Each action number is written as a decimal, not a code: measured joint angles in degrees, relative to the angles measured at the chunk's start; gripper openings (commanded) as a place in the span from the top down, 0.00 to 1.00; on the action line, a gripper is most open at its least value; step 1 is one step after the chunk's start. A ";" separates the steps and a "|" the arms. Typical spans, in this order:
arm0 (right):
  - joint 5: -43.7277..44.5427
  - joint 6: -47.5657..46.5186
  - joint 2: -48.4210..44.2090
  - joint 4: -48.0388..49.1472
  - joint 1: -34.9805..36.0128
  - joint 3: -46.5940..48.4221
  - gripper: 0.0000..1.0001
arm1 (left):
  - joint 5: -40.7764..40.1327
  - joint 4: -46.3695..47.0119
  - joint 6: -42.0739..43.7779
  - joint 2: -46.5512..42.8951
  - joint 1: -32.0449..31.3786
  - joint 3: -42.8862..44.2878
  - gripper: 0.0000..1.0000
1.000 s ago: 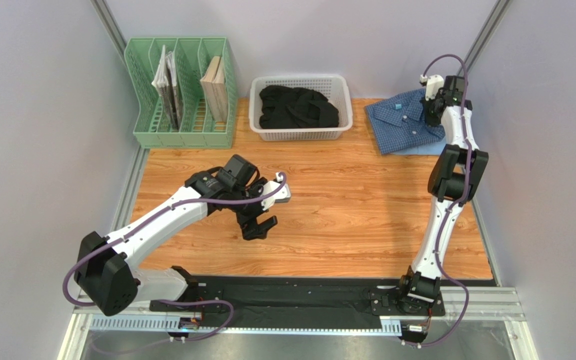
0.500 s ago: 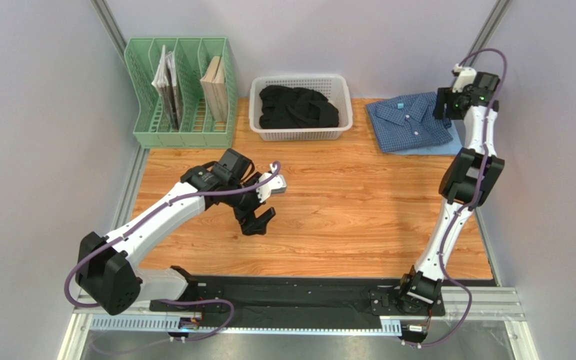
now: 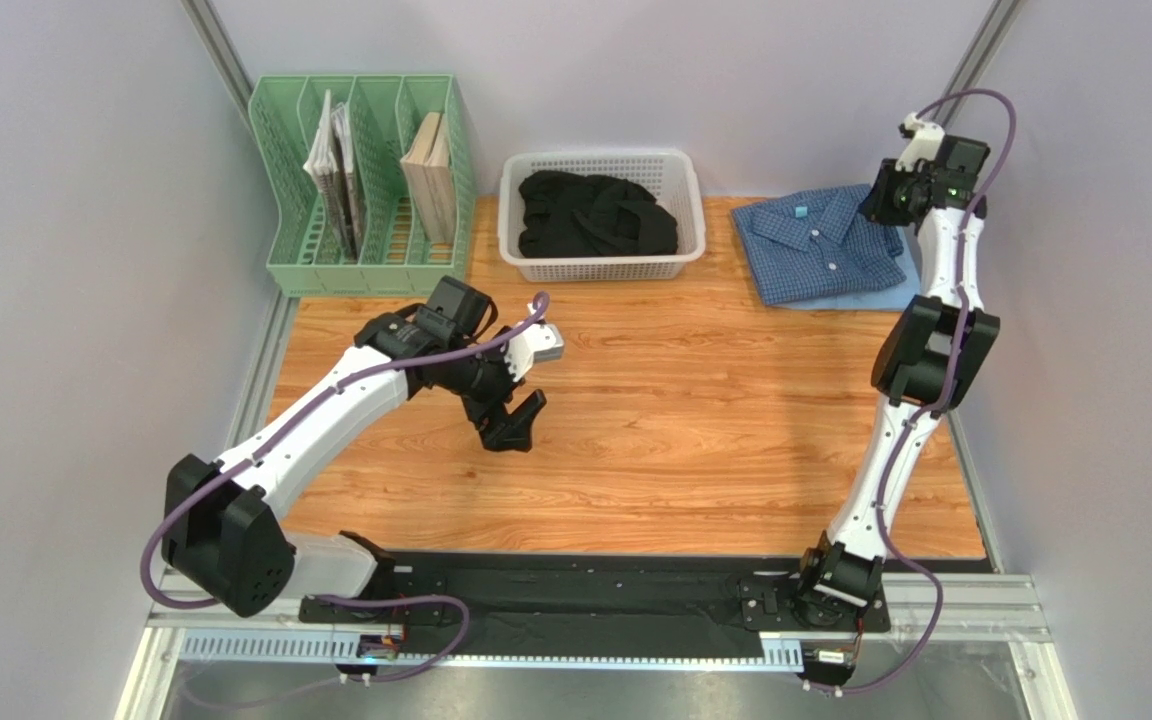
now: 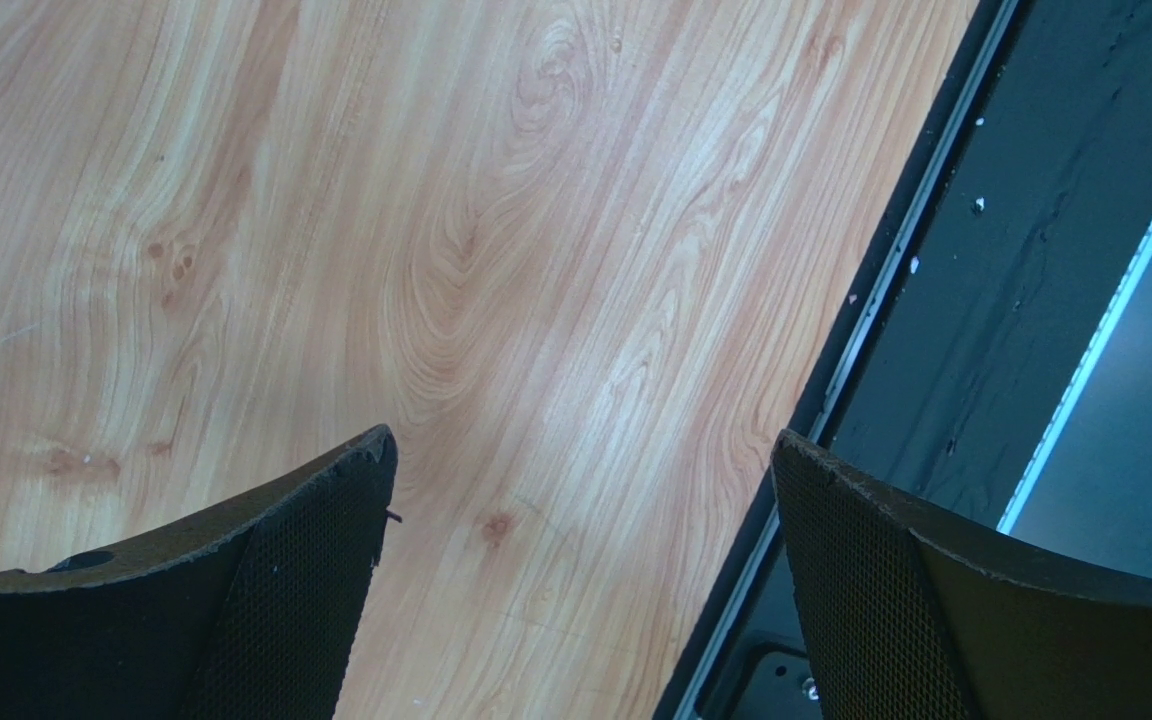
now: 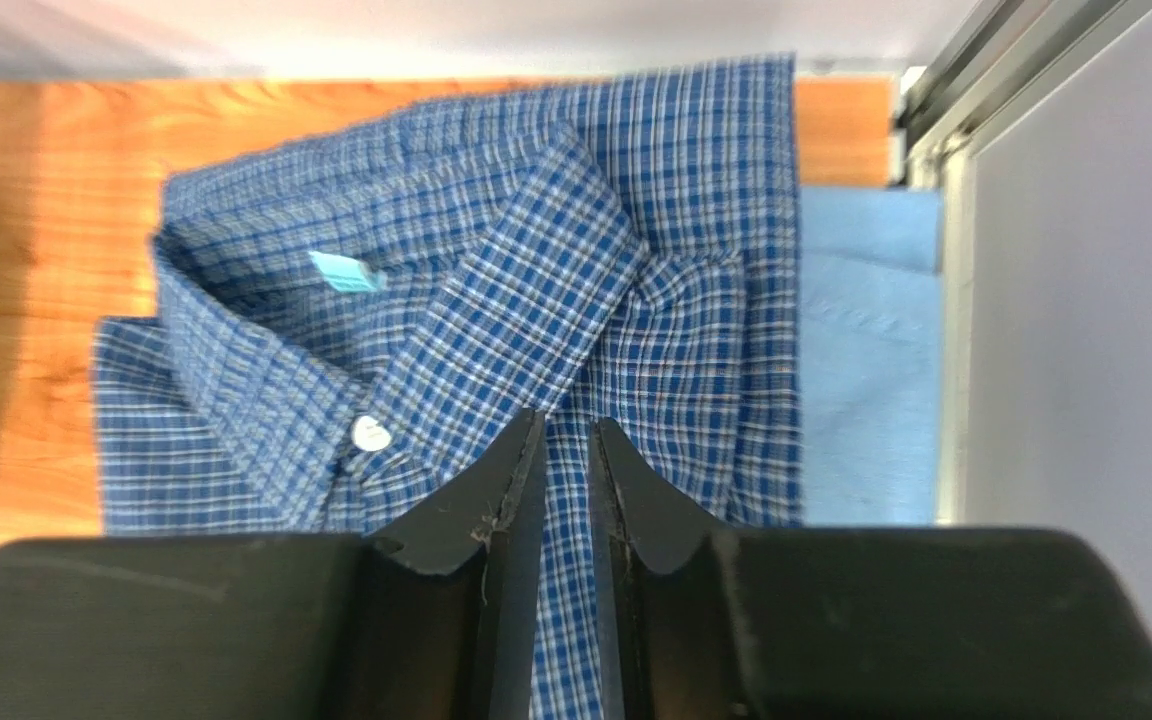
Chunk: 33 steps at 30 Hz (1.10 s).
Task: Fold and stack the long sleeve shirts
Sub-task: Neatly place the folded shirt to the corner
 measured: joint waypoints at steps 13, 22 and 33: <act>8.98 -1.68 6.82 1.53 -2.82 -4.04 0.69 | 1.81 -1.64 -1.18 1.57 3.48 0.44 0.01; 3.96 -1.18 -5.16 -3.89 -6.32 -14.88 0.22 | 6.43 -2.97 -5.01 3.17 10.51 6.80 0.01; -9.84 0.66 -40.33 -14.08 -4.55 -30.23 0.00 | 9.35 -3.21 -14.91 13.90 25.22 25.66 0.01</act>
